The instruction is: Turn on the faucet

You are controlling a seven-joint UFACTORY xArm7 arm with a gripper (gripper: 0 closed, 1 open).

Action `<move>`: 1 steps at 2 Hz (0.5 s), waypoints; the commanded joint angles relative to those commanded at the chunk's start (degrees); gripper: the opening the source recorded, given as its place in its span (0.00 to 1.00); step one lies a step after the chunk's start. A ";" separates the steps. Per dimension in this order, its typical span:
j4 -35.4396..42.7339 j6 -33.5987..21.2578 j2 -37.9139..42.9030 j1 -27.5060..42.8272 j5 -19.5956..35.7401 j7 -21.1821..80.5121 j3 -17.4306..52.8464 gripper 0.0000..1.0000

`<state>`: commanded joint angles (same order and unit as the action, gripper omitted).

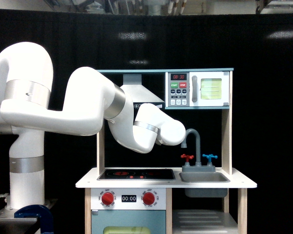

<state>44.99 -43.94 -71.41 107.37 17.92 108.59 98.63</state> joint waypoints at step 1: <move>4.98 2.61 -3.74 6.99 -2.96 -1.26 2.24 1.00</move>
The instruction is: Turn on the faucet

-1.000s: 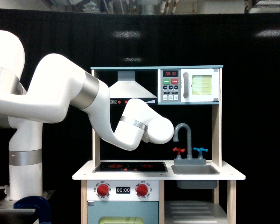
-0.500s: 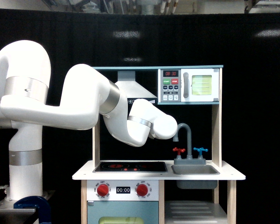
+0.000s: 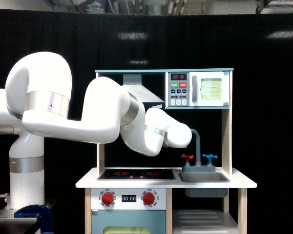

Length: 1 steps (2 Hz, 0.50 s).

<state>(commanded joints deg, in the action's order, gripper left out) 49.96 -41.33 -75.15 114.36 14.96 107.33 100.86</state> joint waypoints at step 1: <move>6.60 -2.57 -2.95 3.33 -3.75 -2.16 1.39 1.00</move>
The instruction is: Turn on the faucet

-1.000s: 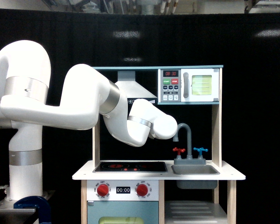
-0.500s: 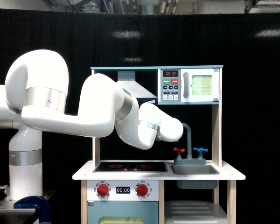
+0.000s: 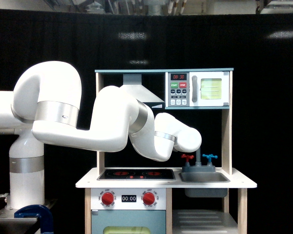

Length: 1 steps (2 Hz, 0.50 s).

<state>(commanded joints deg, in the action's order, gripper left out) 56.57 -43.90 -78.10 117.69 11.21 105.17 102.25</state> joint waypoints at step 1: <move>4.09 -1.30 -1.90 2.36 -2.06 -1.16 0.60 1.00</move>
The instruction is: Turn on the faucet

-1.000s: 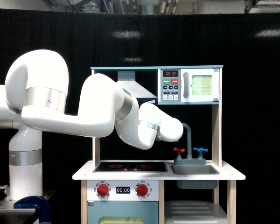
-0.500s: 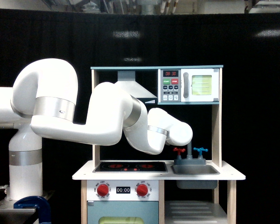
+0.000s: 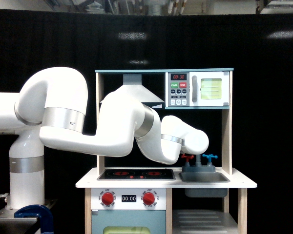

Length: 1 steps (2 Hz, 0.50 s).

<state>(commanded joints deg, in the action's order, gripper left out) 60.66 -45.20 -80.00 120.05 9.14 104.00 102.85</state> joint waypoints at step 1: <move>1.90 -0.19 -1.23 1.36 -1.45 -1.26 -0.27 1.00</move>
<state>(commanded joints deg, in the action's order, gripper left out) 62.56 -45.39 -81.23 121.41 7.70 102.74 102.59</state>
